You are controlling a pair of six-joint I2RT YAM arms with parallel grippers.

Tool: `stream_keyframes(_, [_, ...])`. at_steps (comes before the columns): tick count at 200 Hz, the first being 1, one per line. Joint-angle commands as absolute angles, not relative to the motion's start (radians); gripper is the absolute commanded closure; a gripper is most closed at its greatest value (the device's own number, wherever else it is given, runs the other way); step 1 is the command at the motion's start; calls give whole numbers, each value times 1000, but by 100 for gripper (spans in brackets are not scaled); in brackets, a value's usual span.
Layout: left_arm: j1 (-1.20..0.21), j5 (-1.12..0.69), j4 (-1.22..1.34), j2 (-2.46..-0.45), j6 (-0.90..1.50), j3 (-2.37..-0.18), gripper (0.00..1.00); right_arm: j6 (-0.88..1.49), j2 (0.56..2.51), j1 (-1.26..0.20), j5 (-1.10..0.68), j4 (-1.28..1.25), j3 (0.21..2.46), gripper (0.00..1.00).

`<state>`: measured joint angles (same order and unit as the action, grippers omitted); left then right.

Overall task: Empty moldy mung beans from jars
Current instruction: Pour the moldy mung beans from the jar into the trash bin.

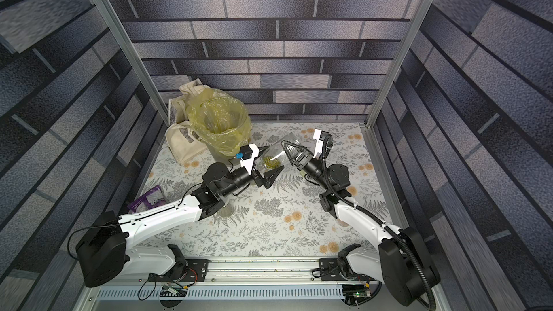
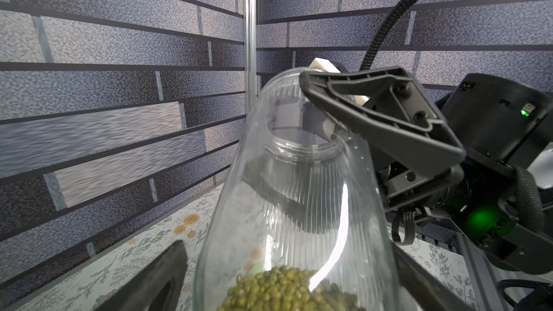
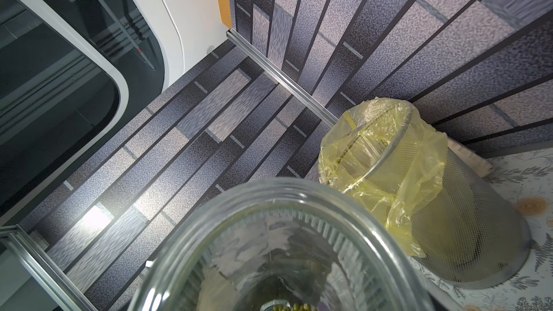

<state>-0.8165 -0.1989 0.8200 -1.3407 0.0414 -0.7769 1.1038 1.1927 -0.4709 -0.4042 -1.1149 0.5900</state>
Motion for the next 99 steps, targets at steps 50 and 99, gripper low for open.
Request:
stream_keyframes(50, [-797, -225, 999, -1428, 100, -854, 0, 1176, 1211, -474, -405, -1309, 602, 62])
stream_keyframes(99, [-790, -245, 1021, -1467, 109, -886, 0, 1200, 1230, -475, -404, -1342, 604, 62])
